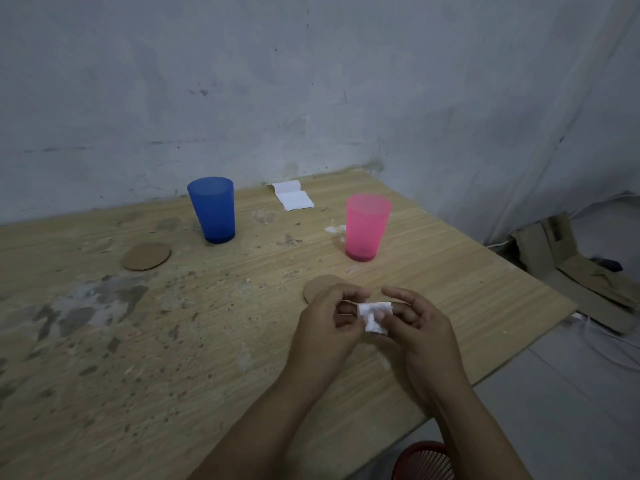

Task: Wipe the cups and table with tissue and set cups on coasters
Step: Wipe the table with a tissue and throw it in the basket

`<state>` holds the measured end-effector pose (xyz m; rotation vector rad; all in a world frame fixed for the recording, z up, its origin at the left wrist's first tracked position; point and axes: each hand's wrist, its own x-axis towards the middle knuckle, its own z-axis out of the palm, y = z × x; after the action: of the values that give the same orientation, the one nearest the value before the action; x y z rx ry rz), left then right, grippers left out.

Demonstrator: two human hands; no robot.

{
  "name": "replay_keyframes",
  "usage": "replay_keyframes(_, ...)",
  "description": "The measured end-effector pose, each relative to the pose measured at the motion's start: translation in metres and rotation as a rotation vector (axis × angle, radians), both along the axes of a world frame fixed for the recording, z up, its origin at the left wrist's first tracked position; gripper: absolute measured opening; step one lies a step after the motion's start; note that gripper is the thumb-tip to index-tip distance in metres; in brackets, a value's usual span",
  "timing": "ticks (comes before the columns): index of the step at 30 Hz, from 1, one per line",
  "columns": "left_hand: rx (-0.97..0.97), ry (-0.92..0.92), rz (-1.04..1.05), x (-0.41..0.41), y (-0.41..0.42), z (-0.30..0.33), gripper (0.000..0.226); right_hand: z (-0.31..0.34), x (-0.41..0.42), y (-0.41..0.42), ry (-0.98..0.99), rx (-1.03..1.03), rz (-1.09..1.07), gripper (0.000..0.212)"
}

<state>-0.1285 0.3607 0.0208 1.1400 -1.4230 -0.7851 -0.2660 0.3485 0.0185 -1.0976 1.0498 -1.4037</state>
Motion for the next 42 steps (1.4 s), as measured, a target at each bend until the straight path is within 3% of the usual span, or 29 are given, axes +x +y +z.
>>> replay_keyframes(3, -0.111, -0.269, 0.009, -0.005, 0.003, -0.007, 0.043, 0.003, -0.012, -0.003, 0.18, -0.04, -0.188, 0.015)
replay_keyframes(5, -0.139, -0.465, -0.054, -0.008, 0.005, -0.012, 0.046, 0.004, -0.026, -0.012, 0.454, -0.126, -0.374, 0.004)
replay_keyframes(8, -0.121, -0.702, -0.129, -0.01, 0.003, -0.02, 0.046, 0.005, -0.043, -0.034, 0.887, -0.237, -0.556, 0.006)
replay_keyframes(14, -0.078, -0.845, -0.141, -0.012, -0.003, -0.029, 0.046, -0.002, -0.03, -0.07, 1.573, -0.168, -0.312, 0.02)
replay_keyframes(19, -0.094, -0.833, -0.133, -0.012, -0.004, -0.029, 0.046, -0.003, -0.007, -0.082, 1.526, -0.227, -0.15, 0.023)
replay_keyframes(24, -0.104, -0.887, -0.116, -0.012, -0.002, -0.028, 0.047, 0.0, -0.027, -0.054, 1.279, -0.403, 0.098, 0.026)
replay_keyframes(29, -0.093, -0.898, -0.103, -0.012, -0.002, -0.03, 0.048, 0.001, -0.06, -0.048, 1.392, -0.322, 0.158, 0.036)
replay_keyframes(34, -0.083, -0.893, -0.11, -0.011, -0.003, -0.03, 0.048, 0.004, -0.041, -0.082, 1.551, -0.226, 0.004, 0.033)
replay_keyframes(38, -0.091, -0.908, -0.11, -0.011, -0.002, -0.031, 0.048, -0.002, -0.017, -0.083, 1.52, -0.317, 0.082, 0.037)
replay_keyframes(42, -0.095, -0.921, -0.119, -0.011, -0.003, -0.031, 0.048, 0.002, -0.043, -0.057, 1.393, -0.392, 0.249, 0.043)
